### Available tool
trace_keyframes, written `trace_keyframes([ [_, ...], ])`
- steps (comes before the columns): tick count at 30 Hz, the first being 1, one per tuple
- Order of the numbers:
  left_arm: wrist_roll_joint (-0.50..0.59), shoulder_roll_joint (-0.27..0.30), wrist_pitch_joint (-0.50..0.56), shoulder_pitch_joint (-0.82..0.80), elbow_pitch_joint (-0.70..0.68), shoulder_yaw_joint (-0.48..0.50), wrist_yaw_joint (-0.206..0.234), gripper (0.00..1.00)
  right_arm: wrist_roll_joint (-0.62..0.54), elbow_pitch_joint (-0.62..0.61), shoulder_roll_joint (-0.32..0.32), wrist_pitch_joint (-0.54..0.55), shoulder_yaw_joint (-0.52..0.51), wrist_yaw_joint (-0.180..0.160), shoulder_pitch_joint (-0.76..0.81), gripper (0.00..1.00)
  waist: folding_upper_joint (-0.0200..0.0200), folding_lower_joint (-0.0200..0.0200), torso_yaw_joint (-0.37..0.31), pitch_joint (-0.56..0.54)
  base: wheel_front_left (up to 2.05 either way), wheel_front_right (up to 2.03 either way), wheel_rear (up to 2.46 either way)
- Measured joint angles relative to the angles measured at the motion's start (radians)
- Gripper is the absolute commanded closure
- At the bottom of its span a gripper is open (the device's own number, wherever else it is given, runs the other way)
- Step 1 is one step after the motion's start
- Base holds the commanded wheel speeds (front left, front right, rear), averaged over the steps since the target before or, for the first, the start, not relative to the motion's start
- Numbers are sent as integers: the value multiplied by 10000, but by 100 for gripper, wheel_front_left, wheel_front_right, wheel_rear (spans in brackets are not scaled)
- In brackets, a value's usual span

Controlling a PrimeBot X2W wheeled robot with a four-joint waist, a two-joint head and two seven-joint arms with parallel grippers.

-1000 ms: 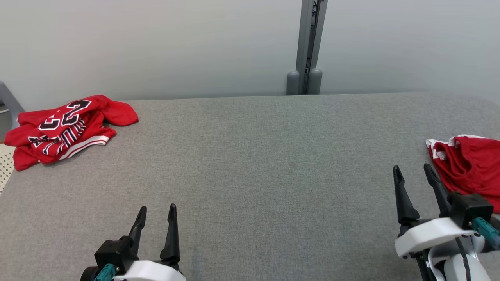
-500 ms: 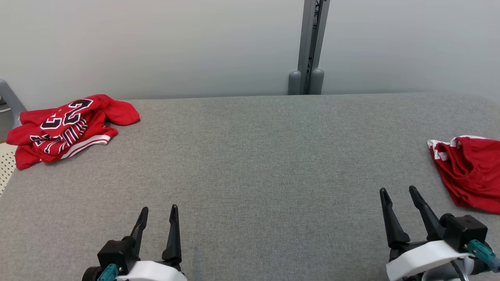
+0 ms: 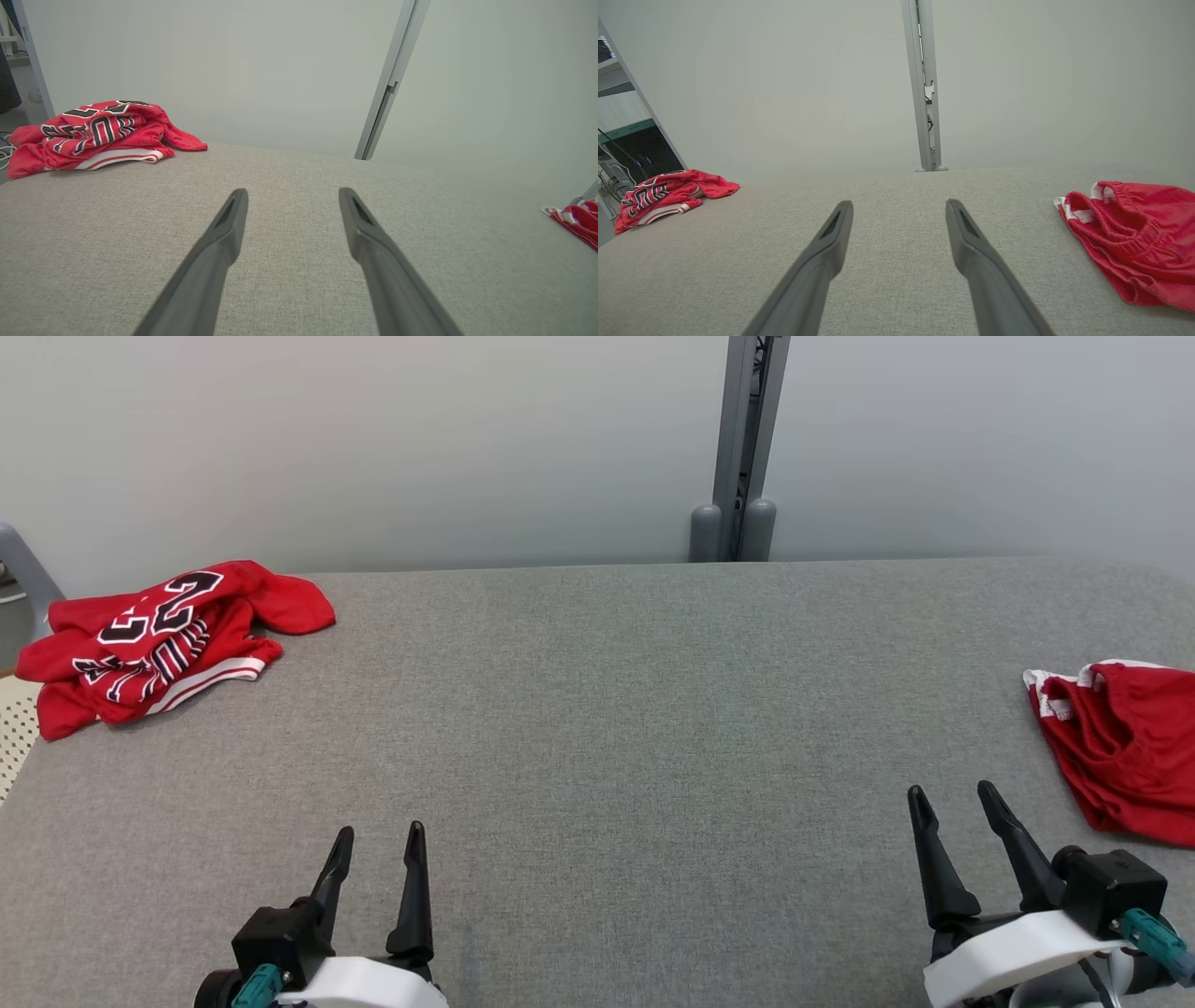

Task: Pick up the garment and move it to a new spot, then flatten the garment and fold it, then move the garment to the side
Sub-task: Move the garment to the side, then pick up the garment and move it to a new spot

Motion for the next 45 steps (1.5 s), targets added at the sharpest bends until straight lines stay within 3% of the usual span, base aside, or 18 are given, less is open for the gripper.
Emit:
trace_keyframes([
  [13, 35, -8, 0, -81, -27, -40, -40, 0, -2, -59, 0, -2, -82, 0, 127, 0, 0, 0, 397, 10, 0, 0, 0],
  [20, 73, 6, 0, -161, -77, 21, -25, 0, -13, -171, 0, -12, -123, 0, 152, 0, 0, 0, 1334, 27, 0, 0, 0],
  [36, 104, 96, -2, -86, -222, 151, -27, 0, 2, -265, 4, 31, 140, 0, 145, 0, 0, 0, 4217, 62, 0, 0, 0],
  [45, 104, 88, 0, 30, -316, 199, -27, 0, -44, -284, 2, 73, 259, 0, 141, 0, 0, 0, 4714, 132, 0, 0, 0],
])
